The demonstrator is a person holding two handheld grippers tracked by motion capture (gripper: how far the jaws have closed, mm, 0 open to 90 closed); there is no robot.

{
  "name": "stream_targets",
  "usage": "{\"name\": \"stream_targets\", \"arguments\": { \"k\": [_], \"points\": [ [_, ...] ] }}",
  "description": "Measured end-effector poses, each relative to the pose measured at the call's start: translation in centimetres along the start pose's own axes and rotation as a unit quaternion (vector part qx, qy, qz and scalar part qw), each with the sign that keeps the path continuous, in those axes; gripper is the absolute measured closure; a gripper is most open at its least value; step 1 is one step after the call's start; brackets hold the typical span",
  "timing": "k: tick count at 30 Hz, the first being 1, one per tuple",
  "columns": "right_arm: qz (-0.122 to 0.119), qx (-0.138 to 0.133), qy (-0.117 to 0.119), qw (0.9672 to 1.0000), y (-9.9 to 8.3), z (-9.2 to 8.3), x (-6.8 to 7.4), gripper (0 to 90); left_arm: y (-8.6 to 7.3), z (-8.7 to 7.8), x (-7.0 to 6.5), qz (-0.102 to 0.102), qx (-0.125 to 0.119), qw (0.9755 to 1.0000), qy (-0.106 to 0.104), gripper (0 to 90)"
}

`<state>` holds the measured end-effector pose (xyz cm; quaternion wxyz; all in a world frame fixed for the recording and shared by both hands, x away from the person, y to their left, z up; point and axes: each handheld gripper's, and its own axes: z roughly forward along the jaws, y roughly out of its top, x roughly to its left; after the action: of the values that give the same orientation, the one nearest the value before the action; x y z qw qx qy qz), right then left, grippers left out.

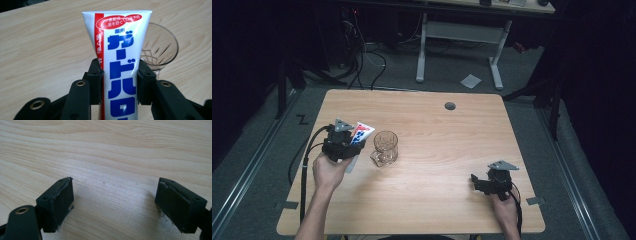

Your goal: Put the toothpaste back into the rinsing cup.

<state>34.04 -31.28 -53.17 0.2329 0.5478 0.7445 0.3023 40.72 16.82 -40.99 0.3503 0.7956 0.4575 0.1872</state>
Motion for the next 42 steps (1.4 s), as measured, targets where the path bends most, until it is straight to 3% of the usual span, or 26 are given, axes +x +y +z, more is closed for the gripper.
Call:
{"name": "stream_targets", "arguments": {
  "k": [19, 28, 42],
  "points": [
    [-0.001, 0.0, 0.0, 1.0, 0.0, 0.0, 0.0, 15.0, 2.4, -1.2, -1.3, 0.014, -0.03, 0.9993, -0.019, 63.4],
    [0.0, 0.0, 0.0, 1.0, 0.0, 0.0, 0.0, 15.0, 4.0, -0.6, -2.2, 0.019, -0.04, 0.9985, -0.033, 63.2],
    [0.0, 0.0, 0.0, 1.0, 0.0, 0.0, 0.0, 15.0, 5.8, 0.5, -3.5, 0.038, -0.037, 0.998, -0.036, 63.3]
  ]
}}
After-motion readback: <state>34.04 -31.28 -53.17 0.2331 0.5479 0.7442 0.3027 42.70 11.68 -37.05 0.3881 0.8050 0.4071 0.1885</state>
